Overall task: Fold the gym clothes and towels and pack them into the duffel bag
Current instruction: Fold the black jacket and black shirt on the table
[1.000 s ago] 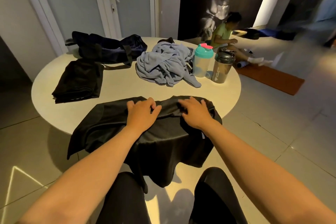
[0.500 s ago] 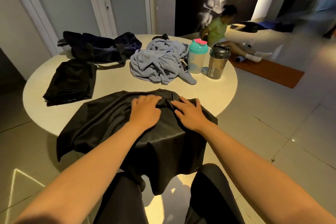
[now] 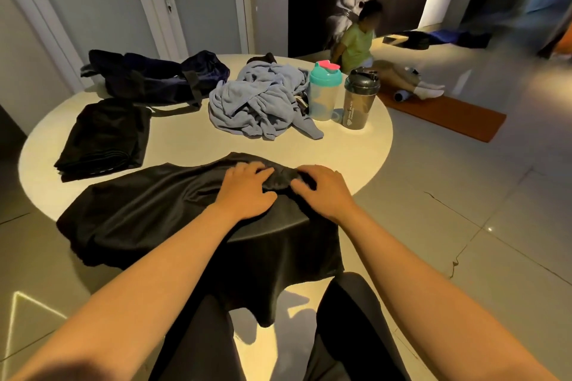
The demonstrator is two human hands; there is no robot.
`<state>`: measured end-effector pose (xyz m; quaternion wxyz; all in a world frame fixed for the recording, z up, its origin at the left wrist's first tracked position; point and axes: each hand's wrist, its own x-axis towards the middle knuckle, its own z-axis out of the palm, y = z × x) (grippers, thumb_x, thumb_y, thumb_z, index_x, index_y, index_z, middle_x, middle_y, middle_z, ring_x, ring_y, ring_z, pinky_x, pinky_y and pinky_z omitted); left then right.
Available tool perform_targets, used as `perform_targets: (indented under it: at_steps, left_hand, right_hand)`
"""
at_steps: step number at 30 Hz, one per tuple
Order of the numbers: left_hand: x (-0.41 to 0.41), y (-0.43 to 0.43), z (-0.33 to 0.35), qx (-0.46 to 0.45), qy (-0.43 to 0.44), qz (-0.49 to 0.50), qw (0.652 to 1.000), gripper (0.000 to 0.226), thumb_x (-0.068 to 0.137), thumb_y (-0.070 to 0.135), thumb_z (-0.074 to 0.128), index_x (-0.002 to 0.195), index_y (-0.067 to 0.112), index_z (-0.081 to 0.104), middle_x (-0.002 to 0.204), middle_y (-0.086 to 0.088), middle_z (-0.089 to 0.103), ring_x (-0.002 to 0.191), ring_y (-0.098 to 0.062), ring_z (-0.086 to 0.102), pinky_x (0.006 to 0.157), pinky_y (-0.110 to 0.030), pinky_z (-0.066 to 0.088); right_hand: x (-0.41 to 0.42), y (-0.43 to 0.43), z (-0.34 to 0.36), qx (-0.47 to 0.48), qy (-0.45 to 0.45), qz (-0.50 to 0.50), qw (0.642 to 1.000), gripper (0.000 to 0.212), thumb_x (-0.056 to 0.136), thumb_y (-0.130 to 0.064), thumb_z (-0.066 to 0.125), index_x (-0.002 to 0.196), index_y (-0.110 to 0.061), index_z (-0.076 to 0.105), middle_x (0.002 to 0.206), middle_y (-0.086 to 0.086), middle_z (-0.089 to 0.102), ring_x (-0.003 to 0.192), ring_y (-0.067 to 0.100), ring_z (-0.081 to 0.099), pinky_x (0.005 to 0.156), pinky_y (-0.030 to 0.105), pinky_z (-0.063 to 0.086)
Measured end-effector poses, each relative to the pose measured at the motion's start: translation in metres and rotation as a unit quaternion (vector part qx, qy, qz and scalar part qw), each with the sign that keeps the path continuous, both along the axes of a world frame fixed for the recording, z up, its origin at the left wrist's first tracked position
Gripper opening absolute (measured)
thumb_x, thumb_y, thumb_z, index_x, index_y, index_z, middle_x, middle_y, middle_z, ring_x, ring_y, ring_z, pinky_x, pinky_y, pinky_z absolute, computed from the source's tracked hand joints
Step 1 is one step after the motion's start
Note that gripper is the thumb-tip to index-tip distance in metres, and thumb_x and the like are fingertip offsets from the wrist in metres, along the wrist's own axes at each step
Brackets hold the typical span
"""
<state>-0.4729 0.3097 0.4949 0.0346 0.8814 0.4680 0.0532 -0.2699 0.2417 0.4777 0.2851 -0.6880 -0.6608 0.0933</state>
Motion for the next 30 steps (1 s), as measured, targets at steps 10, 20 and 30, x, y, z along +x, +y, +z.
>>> perform_targets:
  at_steps: [10, 20, 30]
  left_hand:
    - [-0.006, -0.007, -0.012, 0.030, -0.123, 0.022, 0.992, 0.066, 0.074, 0.058, 0.050, 0.137, 0.042, 0.040, 0.139, 0.004, 0.038, 0.132, -0.024, 0.031, 0.115, -0.045, 0.015]
    - [0.013, 0.008, -0.001, -0.112, -0.017, 0.042, 0.993, 0.087, 0.087, 0.063, 0.051, 0.159, 0.042, 0.006, 0.169, -0.004, 0.003, 0.156, -0.023, 0.000, 0.122, -0.053, -0.008]
    - [0.025, 0.012, 0.003, -0.183, 0.038, -0.041, 0.981, 0.120, 0.065, 0.092, 0.056, 0.159, 0.041, 0.001, 0.168, -0.004, -0.015, 0.153, -0.021, -0.020, 0.121, -0.055, -0.013]
  right_hand:
    - [0.025, 0.010, 0.011, 0.051, 0.146, -0.251, 0.956, 0.029, 0.103, -0.017, 0.049, 0.127, -0.017, 0.064, 0.122, 0.010, 0.066, 0.108, 0.031, 0.062, 0.085, 0.034, 0.044]
    - [0.003, -0.004, -0.001, 0.009, -0.061, 0.033, 0.998, 0.039, 0.098, -0.036, 0.052, 0.136, -0.030, 0.057, 0.136, -0.004, 0.061, 0.130, 0.018, 0.052, 0.120, 0.051, 0.020]
    - [0.001, 0.011, 0.010, 0.042, -0.073, -0.111, 0.990, 0.041, 0.096, -0.025, 0.051, 0.137, -0.020, 0.056, 0.129, 0.011, 0.051, 0.127, 0.032, 0.044, 0.107, 0.046, 0.033]
